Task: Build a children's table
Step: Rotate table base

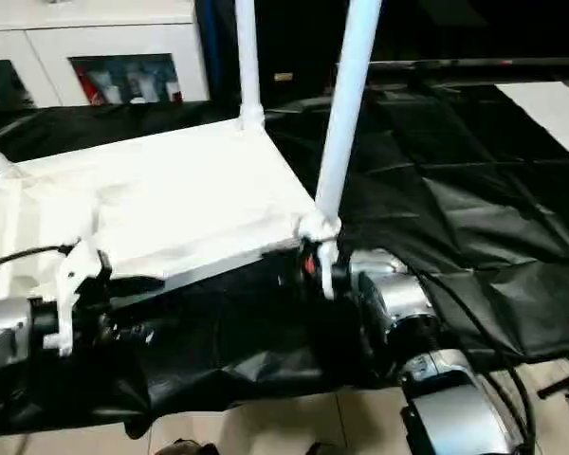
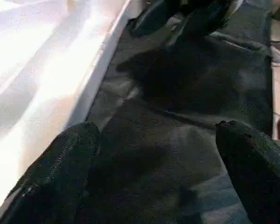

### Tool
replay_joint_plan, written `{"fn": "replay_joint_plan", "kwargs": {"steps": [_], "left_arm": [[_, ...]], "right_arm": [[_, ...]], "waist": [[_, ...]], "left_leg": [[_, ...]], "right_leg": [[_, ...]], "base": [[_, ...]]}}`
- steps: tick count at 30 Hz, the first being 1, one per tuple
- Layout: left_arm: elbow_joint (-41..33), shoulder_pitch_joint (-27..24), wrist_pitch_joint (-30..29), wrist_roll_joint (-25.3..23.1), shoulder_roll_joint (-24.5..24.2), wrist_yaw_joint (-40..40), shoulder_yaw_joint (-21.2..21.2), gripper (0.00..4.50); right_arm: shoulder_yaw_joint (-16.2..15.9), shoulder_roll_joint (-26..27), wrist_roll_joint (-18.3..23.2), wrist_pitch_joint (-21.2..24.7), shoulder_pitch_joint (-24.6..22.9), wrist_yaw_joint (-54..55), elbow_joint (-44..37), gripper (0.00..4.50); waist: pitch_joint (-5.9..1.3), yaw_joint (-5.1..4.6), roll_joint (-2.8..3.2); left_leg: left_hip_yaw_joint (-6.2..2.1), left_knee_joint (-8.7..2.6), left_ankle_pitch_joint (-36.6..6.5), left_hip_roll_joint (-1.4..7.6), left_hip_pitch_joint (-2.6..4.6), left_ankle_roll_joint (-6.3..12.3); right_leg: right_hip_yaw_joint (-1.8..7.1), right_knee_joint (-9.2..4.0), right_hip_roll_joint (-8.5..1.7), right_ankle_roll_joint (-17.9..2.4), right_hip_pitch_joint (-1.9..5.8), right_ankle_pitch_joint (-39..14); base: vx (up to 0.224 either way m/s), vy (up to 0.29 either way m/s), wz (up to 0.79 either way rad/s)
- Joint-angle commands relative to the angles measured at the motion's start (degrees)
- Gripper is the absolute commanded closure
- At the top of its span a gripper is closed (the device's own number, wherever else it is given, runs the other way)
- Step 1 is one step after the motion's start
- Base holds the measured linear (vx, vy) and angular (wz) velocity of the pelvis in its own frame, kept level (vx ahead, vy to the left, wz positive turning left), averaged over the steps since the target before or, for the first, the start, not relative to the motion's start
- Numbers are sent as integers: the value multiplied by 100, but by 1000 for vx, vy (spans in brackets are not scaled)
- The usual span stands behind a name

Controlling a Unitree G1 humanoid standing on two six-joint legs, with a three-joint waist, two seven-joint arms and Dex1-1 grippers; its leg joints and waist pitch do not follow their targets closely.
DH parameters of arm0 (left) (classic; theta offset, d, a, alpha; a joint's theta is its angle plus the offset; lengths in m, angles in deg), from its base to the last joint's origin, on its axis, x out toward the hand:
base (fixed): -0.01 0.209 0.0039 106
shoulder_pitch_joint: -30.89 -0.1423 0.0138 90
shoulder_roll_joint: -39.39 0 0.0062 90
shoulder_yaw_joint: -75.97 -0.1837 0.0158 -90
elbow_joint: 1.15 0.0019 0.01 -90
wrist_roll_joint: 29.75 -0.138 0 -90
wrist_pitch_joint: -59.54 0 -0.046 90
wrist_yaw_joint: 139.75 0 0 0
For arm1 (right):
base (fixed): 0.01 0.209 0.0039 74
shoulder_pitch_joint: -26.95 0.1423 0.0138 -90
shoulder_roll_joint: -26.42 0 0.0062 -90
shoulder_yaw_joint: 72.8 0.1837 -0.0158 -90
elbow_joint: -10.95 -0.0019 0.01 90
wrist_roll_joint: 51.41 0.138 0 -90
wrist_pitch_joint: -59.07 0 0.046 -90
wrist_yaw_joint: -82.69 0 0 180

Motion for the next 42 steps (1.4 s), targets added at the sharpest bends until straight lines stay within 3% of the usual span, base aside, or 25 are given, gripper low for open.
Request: {"fn": "replay_joint_plan", "kwargs": {"steps": [1,2,7,9,10,15,18,23,27,28,33,36,39,40,42], "left_arm": [[-189,-130,-149,97,-131,37,103,3],[-210,-197,-166,102,-154,76,167,3],[-397,-625,-262,146,-317,138,482,3],[-446,-727,-289,163,-356,151,550,3],[-515,-825,-343,207,-372,209,649,3],[-669,-1096,-405,312,-484,308,861,3],[-706,-1243,-335,306,-499,376,990,3],[-708,-1421,-147,307,-454,524,1161,3],[-893,-1890,-262,698,-456,318,1666,3],[-920,-2007,-322,790,-497,218,1780,3],[-762,-2352,-390,1036,-831,-271,2216,3],[-429,-2483,-669,1433,-1261,-779,2832,3],[-364,-2577,-779,1537,-1381,-924,2955,3],[-217,-2776,-829,1576,-1558,-1133,3142,3],[-102,-2924,-822,1527,-1682,-1254,3236,3]], "right_arm": [[54,106,-164,-74,287,537,285,183],[71,159,-202,-157,372,770,431,183],[271,376,-273,-399,718,1706,987,183],[335,426,-298,-469,794,1923,1108,183],[454,486,-303,-644,887,2281,1249,183],[746,607,-326,-993,1192,3674,1803,183],[962,686,-328,-1360,1280,4416,2005,183],[1051,739,-348,-1646,1278,4516,2069,183],[1177,676,-187,-1818,1186,4086,2003,183],[1225,669,-119,-1824,1158,3886,1968,183],[1262,680,145,-1680,925,2802,1652,183],[1019,621,518,-1218,405,1293,813,183],[931,564,653,-999,229,877,499,183],[783,447,801,-704,-35,321,27,183],[700,367,860,-550,-173,41,-205,183]], "waist": [[-289,-4,5],[-262,1,10],[-211,-14,22],[-212,-64,16],[-188,-58,15],[-181,-55,-6],[-168,-63,-11],[-181,-85,-42],[-191,-102,-47],[-193,-100,-50],[-176,-42,-39],[-180,18,-30],[-196,53,-15],[-191,81,10],[-187,79,-16]], "left_leg": [[-279,-521,-1892,395,124,-46],[-267,-517,-1969,401,170,-74],[-279,-553,-2269,405,193,-188],[-298,-565,-2297,401,170,-253],[-283,-560,-2383,401,213,-281],[-266,-564,-2307,389,223,-343],[-257,-557,-2211,383,208,-313],[-249,-545,-2094,373,186,-178],[-232,-537,-2059,380,190,-127],[-238,-527,-2067,383,162,-81],[-209,-541,-2110,412,189,-11],[-221,-563,-2196,417,200,-44],[-221,-579,-2200,426,222,-88],[-228,-586,-2251,423,218,-97],[-228,-594,-2271,417,214,-72]], "right_leg": [[340,-339,-386,-1282,203,-2247],[352,-378,-388,-1250,149,-2319],[355,-375,-363,-1190,133,-2345],[353,-357,-376,-1232,146,-2287],[370,-371,-368,-1221,109,-2321],[377,-339,-360,-1299,112,-2047],[392,-347,-381,-1245,114,-2055],[390,-339,-367,-1193,141,-1975],[381,-323,-343,-1253,141,-1908],[386,-310,-364,-1274,172,-1929],[367,-322,-313,-1252,137,-2120],[374,-315,-314,-1207,143,-2173],[376,-305,-303,-1267,138,-2077],[380,-306,-307,-1260,143,-2087],[384,-320,-303,-1209,148,-2140]], "base": [[0,0,0],[0,0,0],[0,0,0],[0,0,0],[0,0,0],[0,0,0],[0,0,0],[0,0,0],[0,0,0],[0,0,0],[0,0,0],[0,0,0],[0,0,0],[0,0,0],[0,0,0]]}}
